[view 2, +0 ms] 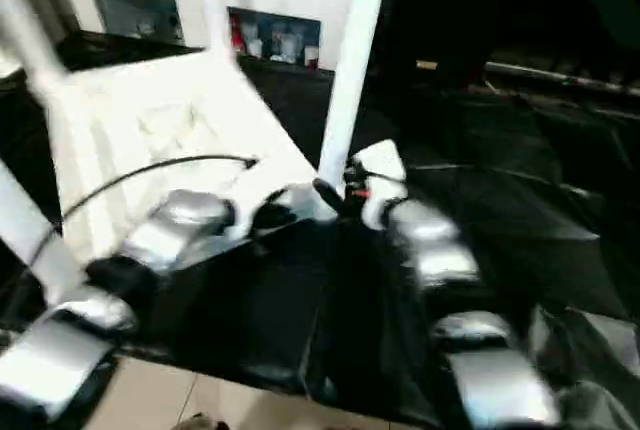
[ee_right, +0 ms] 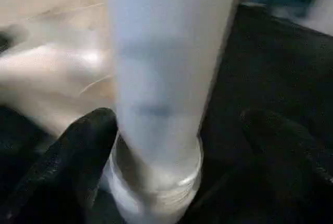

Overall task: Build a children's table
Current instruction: Rotate leg to tighten

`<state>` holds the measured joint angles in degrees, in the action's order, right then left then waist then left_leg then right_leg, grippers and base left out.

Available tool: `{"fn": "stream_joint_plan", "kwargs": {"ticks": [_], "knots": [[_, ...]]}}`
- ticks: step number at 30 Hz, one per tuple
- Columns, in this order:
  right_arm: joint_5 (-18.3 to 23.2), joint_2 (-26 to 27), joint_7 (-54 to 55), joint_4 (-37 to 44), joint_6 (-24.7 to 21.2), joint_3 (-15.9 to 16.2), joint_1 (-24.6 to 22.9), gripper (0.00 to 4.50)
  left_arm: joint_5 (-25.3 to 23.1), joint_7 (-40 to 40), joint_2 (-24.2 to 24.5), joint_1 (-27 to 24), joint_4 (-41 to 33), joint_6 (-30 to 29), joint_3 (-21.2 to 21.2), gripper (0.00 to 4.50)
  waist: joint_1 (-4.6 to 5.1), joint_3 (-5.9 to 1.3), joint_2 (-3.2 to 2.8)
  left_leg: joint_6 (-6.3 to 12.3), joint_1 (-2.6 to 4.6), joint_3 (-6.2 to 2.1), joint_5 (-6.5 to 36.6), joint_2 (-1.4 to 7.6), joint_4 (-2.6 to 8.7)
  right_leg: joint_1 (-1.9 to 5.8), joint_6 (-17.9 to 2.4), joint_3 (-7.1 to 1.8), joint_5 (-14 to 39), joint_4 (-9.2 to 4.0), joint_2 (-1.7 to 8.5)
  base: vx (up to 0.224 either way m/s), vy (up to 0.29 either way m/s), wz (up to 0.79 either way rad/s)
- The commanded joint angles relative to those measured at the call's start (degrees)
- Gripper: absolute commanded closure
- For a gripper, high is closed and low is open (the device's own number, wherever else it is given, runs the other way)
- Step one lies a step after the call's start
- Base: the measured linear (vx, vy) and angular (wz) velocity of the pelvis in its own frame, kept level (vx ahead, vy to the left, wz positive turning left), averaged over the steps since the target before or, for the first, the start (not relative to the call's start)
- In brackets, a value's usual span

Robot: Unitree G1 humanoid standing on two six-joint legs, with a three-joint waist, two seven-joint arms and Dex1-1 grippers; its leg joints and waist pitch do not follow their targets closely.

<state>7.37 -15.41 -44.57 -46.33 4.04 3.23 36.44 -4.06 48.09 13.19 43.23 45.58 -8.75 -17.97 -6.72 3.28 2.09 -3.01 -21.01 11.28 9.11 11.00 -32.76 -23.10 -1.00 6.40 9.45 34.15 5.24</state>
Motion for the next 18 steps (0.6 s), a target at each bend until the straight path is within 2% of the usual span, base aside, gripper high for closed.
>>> {"fn": "stream_joint_plan", "kwargs": {"ticks": [1, 3, 5, 7, 9, 13, 18], "knots": [[1.6, -2.4, -10.1, 5.1, -2.3, 3.2, -2.8, 0.09, 1.6, 4.5, 1.6, -2.2, -1.5, 1.6, -0.7, 4.50, -0.31, -3.78, 0.97, 4.14, 0.35, -1.34, 13.6, 2.84, 3.48, 3.04, -8.3, -3.47, 17.8, -4.48, 4.40, 0.000, 0.000, 0.00], [2.6, -4.5, -15.4, 8.2, -3.2, 4.6, -4.8, 0.09, 3.2, 9.7, 3.6, -3.8, -5.1, 2.1, -1.2, 4.50, -0.44, -3.82, 0.81, 4.03, 0.37, -1.41, 13.9, 3.12, 3.54, 2.99, -9.2, -3.50, 17.0, -4.19, 4.56, 0.000, 0.000, 0.00], [3.6, -4.9, -17.6, 9.1, -3.2, 4.2, -5.5, 0.09, 5.3, 15.4, 5.5, -5.7, -10.0, 0.1, -1.5, 4.50, -0.27, -3.93, 0.81, 3.31, 0.40, -1.26, 13.8, 3.17, 3.51, 2.85, -10.7, -3.54, 16.5, -4.03, 4.63, 0.000, 0.000, 0.00], [3.7, -4.9, -18.6, 9.4, -3.2, 4.2, -5.6, 0.09, 6.1, 17.9, 6.6, -6.7, -13.0, -1.6, -2.1, 4.50, -0.30, -3.74, 0.72, 2.85, 0.61, -1.14, 14.3, 3.16, 3.58, 2.61, -11.2, -3.60, 17.5, -4.19, 4.59, 0.000, 0.000, 0.00], [3.7, -5.2, -20.0, 10.9, -4.0, 4.7, -6.0, 0.09, 6.4, 19.6, 7.5, -7.7, -15.9, -2.8, -2.4, 4.50, -0.58, -3.68, 0.59, 2.21, 1.00, -1.16, 15.5, 3.32, 3.63, 2.40, -10.9, -3.71, 18.8, -4.28, 4.67, 0.000, 0.000, 0.00], [3.4, -5.5, -20.4, 11.9, -4.7, 5.4, -6.3, 0.09, 6.4, 20.2, 7.8, -8.2, -17.3, -3.4, -2.1, 4.50, -1.14, -3.61, 0.52, 1.33, 1.09, -1.17, 15.8, 3.21, 3.80, 2.29, -10.3, -3.88, 19.3, -4.36, 4.52, 0.000, 0.000, 0.00], [2.5, -5.7, -21.3, 12.0, -5.1, 6.1, -6.5, 0.09, 6.0, 20.0, 8.0, -8.6, -17.5, -3.6, -2.0, 4.50, -1.21, -3.71, 0.80, 1.13, 0.84, -1.21, 15.4, 3.00, 3.70, 2.53, -9.6, -3.97, 19.0, -4.25, 4.61, 0.000, 0.000, 0.00]]}}
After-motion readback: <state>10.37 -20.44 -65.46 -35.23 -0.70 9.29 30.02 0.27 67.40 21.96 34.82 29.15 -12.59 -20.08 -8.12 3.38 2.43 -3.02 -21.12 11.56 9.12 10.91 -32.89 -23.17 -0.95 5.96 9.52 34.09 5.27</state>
